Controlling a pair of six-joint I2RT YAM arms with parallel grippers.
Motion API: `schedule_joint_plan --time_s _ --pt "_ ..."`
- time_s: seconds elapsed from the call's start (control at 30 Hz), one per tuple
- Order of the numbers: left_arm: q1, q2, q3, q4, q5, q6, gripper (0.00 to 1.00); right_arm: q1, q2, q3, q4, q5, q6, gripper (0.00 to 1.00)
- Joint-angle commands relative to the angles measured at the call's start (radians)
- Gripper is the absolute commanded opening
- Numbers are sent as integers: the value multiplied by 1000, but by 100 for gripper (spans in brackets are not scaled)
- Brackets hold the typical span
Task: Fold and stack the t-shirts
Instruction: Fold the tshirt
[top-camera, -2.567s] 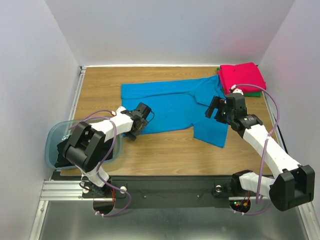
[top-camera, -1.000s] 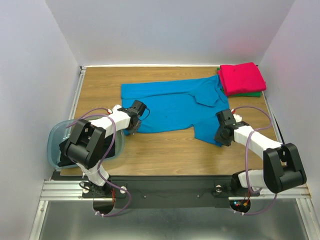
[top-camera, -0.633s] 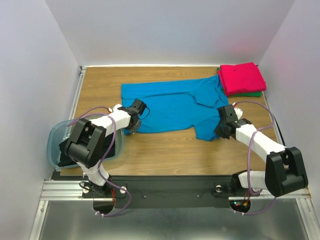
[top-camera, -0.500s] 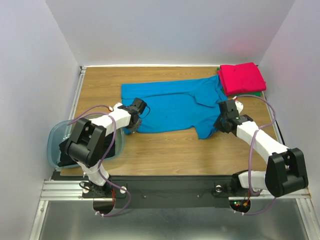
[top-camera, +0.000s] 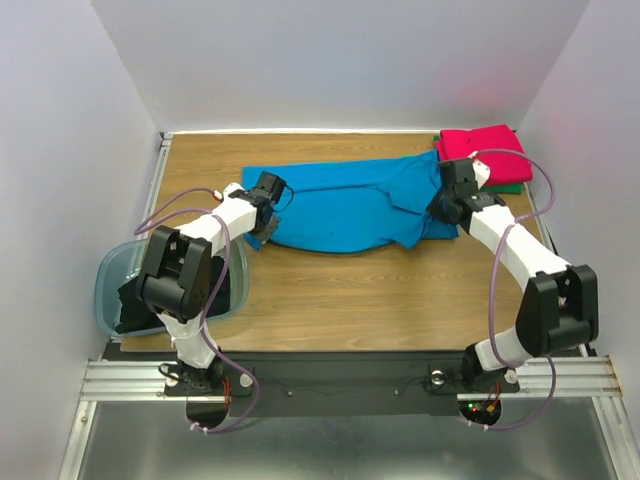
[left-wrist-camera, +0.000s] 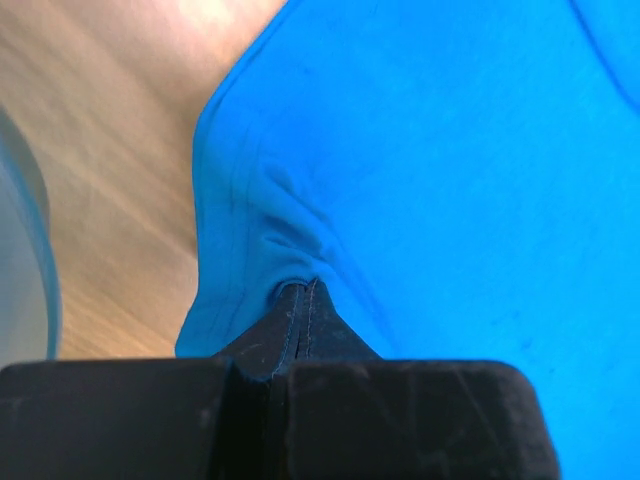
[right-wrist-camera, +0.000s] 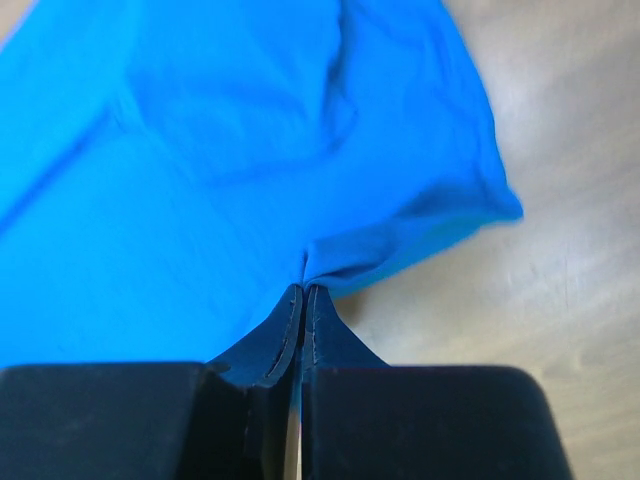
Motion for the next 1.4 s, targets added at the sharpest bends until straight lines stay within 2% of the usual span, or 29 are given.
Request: schedule_joint_plan --time_s 0.0,0.17,0.5,0.77,1.0,1.03,1.07,1.13,1.17,1.23,1.27,1.3,1.33,1.37 --pt "28 18 80 -28 -5 66 0 -27 68 116 39 52 -24 0" --pt "48 101 197 -59 0 161 0 -46 170 252 41 67 -58 1" --pt "107 187 319 -60 29 247 0 -78 379 464 41 43 -107 0" --pt "140 306 503 -108 55 360 0 -95 454 545 39 35 -149 0" --pt "169 359 567 -113 59 379 0 -109 542 631 39 1 -175 1" --pt "174 366 575 -111 59 382 4 -110 555 644 39 -2 -178 1" --pt "183 383 601 -108 65 391 27 -110 584 677 39 -4 -184 4" --pt "192 403 633 -105 79 408 48 -115 618 716 39 -7 -192 7" --pt "196 417 668 -106 78 408 65 -121 655 739 39 -17 -195 13" --pt "203 431 705 -109 73 423 76 -126 687 812 36 -45 -216 19" --pt "205 438 730 -119 76 431 98 -127 703 832 36 -63 -221 25" --pt "206 454 785 -143 72 441 98 -127 726 855 27 -74 -230 37" --pt "209 460 814 -163 49 442 98 -129 732 880 23 -100 -242 45" --pt "211 460 857 -192 39 445 98 -127 727 885 15 -114 -245 60"
